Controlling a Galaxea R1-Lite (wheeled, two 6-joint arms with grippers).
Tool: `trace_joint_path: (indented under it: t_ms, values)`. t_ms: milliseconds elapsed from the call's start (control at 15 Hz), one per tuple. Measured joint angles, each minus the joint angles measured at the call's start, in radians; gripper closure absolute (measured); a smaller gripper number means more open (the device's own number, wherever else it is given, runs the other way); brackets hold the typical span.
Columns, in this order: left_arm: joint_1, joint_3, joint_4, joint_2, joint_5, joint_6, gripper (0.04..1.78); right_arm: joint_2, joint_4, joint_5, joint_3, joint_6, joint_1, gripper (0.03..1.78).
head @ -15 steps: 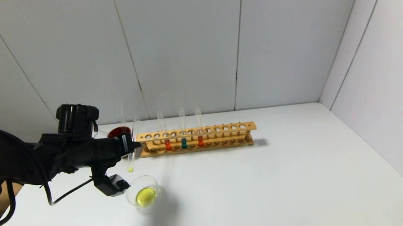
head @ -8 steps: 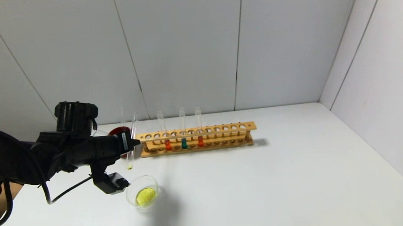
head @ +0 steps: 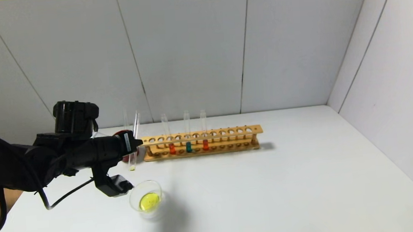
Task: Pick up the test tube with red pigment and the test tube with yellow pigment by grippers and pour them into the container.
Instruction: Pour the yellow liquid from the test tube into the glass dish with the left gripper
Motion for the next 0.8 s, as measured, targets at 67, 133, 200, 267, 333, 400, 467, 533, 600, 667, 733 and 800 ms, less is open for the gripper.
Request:
trace_joint_path:
  t_ms: [67,133,200,267,333,400,467,533,600,667,733,800]
  values:
    - [-0.010,0.005,-0.006,-0.009,0.006,0.000,1.51,0.000,0.000,0.000,0.000,0.000,0.000,0.06]
    - [-0.018,0.013,-0.020,-0.018,0.008,0.000,1.51,0.000,0.000,0.000,0.000,0.000,0.000,0.06]
    - [-0.025,0.025,-0.044,-0.025,0.007,0.000,1.51,0.000,0.000,0.000,0.000,0.000,0.000,0.06]
    - [-0.028,0.036,-0.067,-0.030,0.006,0.000,1.51,0.000,0.000,0.000,0.000,0.000,0.000,0.06]
    - [-0.030,0.044,-0.088,-0.034,0.005,0.000,1.51,0.000,0.000,0.000,0.000,0.000,0.000,0.06]
    - [-0.033,0.053,-0.102,-0.037,0.005,0.000,1.51,0.000,0.000,0.000,0.000,0.000,0.000,0.06]
    - [-0.034,0.058,-0.107,-0.039,0.006,0.000,1.51,0.000,0.000,0.000,0.000,0.000,0.000,0.06]
    - [-0.034,0.060,-0.109,-0.040,0.006,0.000,1.51,0.000,0.000,0.000,0.000,0.000,0.000,0.06]
    - [-0.034,0.061,-0.109,-0.040,0.008,0.000,1.51,0.000,0.000,0.000,0.000,0.000,0.000,0.06]
    - [-0.034,0.063,-0.110,-0.041,0.007,0.000,1.51,0.000,0.000,0.000,0.000,0.000,0.000,0.06]
    - [-0.035,0.063,-0.110,-0.041,0.007,0.000,1.51,0.000,0.000,0.000,0.000,0.000,0.000,0.06]
    - [-0.035,0.063,-0.110,-0.041,0.006,0.000,1.51,0.000,0.000,0.000,0.000,0.000,0.000,0.06]
